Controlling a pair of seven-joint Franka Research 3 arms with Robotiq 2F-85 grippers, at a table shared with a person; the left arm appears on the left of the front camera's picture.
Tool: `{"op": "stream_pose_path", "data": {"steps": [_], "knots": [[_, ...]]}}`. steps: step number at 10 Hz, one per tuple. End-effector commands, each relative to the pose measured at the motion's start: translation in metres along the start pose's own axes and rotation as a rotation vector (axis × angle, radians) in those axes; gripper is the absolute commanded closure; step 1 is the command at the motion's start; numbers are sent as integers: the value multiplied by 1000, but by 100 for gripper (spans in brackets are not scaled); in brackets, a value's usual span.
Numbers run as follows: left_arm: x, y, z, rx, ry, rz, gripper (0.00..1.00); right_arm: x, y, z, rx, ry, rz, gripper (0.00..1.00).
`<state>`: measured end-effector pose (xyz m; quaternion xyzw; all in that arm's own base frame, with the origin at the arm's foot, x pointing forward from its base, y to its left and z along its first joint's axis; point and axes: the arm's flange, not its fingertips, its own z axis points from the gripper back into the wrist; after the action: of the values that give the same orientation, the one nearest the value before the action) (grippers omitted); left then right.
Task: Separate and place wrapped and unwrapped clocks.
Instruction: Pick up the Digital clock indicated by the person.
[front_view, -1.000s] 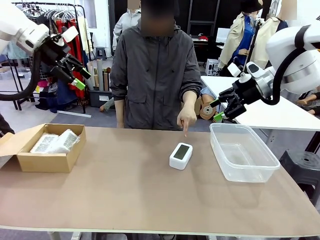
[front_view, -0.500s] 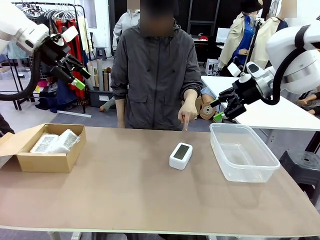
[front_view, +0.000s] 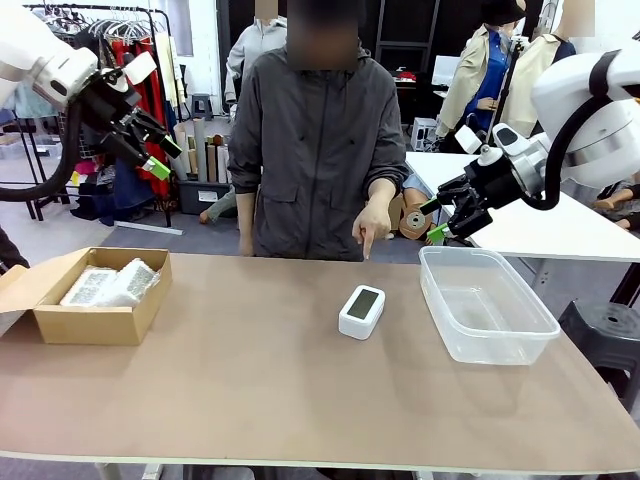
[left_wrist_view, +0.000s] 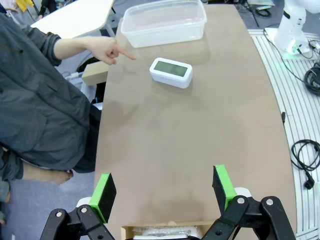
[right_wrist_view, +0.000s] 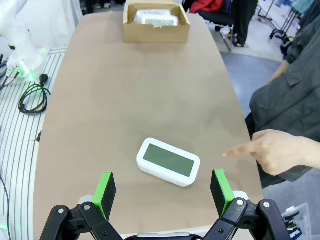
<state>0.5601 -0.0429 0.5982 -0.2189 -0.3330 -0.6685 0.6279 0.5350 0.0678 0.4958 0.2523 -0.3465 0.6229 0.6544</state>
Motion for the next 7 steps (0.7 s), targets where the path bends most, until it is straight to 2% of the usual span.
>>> {"op": "stream_pose_path", "data": {"steps": [1, 6, 7], "knots": [[1, -1, 1, -5, -1, -3, 0, 1, 0, 1, -7, 4, 8, 0], [1, -1, 1, -5, -1, -3, 0, 0, 0, 0, 0, 0, 0, 0], [1, -1, 1, -5, -1, -3, 0, 22, 11, -8, -22, 17, -9, 0]]}}
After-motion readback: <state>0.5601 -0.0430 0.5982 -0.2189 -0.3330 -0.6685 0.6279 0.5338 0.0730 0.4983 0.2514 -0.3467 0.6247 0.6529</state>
